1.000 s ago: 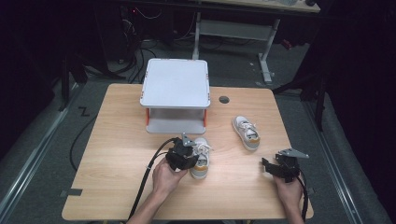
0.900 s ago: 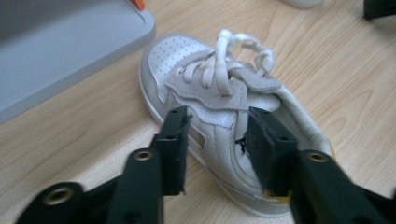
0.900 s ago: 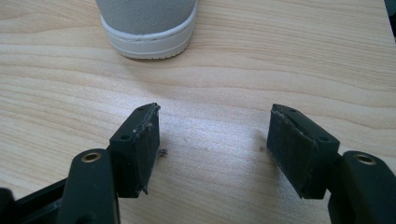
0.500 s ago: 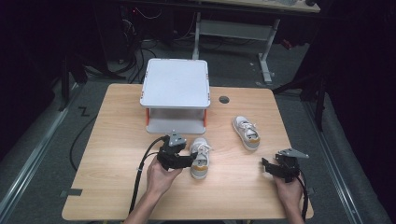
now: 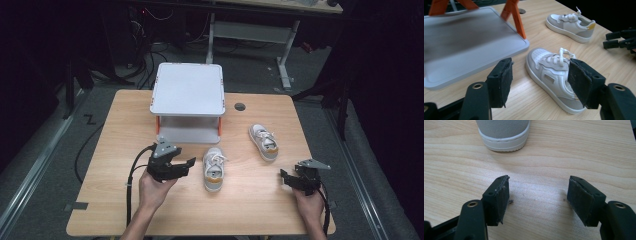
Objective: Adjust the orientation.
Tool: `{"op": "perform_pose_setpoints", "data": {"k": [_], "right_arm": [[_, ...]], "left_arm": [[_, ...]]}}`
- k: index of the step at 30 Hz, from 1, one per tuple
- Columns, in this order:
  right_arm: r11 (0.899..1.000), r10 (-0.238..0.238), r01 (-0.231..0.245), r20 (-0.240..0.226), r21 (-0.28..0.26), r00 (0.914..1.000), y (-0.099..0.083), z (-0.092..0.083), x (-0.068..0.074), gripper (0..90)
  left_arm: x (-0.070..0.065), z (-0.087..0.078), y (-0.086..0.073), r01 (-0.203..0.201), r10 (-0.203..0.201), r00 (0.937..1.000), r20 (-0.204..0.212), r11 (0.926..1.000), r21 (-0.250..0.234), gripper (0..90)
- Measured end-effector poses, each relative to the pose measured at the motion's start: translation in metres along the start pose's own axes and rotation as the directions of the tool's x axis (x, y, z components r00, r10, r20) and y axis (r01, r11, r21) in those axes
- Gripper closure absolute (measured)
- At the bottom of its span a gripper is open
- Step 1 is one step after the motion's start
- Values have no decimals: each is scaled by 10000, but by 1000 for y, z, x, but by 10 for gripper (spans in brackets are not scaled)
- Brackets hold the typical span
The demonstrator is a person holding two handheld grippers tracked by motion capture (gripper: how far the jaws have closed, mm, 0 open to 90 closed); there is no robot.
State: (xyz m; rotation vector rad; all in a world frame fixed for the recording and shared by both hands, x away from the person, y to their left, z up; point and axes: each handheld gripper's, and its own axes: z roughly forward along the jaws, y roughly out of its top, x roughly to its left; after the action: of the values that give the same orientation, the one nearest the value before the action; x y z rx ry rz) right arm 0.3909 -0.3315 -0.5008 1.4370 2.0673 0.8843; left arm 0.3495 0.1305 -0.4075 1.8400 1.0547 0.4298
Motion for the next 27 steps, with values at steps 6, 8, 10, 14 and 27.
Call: {"op": "perform_pose_setpoints", "data": {"k": [6, 8, 10, 14, 27], "right_arm": [[10000, 3, -3, 0, 0, 10000, 0, 0, 0, 342], [10000, 1, -1, 1, 1, 10000, 0, 0, 0, 342], [10000, -2, 2, -3, -1, 10000, 0, 0, 0, 342], [10000, -3, 3, -3, 0, 10000, 0, 0, 0, 342], [10000, -54, 54, -47, 21, 10000, 0, 0, 1, 341]], "left_arm": [[11, -13, -3, 189, -191, 9998, -83, 9995, -237, 352], [14, -16, -5, 245, -250, 9996, -137, 9992, -305, 350], [16, -19, -7, 314, -321, 9993, -179, 9988, -377, 346], [22, -23, -11, 357, -375, 9985, -404, 9983, -455, 336], [36, -36, -28, 433, -477, 9912, -1233, 9983, -382, 307]]}}
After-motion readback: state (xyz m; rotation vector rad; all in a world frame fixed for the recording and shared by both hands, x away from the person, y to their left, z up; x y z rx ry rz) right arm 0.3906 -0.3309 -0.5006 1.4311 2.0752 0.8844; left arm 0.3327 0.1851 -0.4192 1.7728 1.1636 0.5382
